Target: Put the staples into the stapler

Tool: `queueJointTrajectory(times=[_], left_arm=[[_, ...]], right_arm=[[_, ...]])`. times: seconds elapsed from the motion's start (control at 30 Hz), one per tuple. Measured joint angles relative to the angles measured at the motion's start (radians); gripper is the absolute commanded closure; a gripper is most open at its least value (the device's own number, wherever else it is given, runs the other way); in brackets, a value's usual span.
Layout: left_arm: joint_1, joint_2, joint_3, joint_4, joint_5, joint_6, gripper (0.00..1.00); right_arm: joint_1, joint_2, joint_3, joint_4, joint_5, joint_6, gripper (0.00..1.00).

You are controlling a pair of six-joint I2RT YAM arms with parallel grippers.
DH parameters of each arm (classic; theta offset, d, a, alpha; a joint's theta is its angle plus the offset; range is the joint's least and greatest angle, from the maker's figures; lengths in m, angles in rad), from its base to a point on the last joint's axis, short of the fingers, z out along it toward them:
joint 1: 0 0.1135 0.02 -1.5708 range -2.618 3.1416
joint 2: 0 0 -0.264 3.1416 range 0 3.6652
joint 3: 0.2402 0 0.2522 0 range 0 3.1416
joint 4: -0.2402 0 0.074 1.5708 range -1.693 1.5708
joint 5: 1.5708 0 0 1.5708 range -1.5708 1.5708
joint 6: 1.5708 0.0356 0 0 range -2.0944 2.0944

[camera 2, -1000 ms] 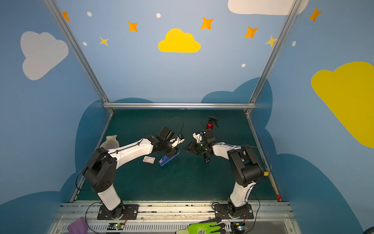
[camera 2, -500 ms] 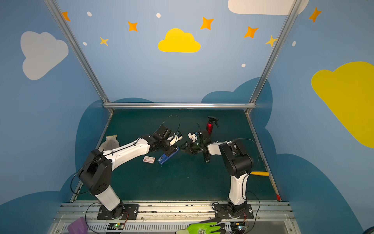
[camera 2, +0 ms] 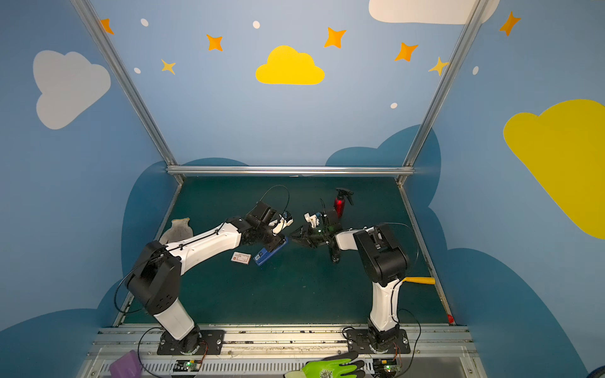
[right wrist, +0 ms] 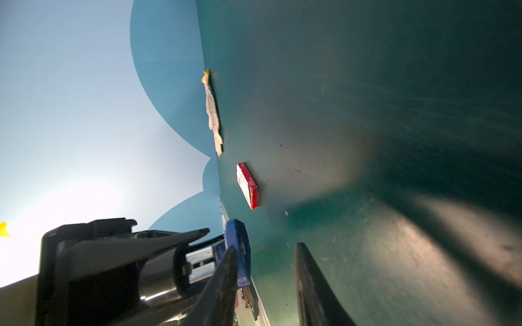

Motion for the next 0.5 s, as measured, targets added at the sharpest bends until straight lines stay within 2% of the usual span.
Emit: queueJointTrajectory(times=[0.4,0.5], left_arm=[[0.001,-0.001,-0.003,0.006,0.003,-0.005,0.96],[0.004,-0.005,-0.012,0.011,0.003,-0.010,0.96]], right_arm=[[0.047,0.057,0.029,0.066,-0.059,0.035,0.71],[0.050,0.079,0.040,0.092,-0.084,0.052,0.77]])
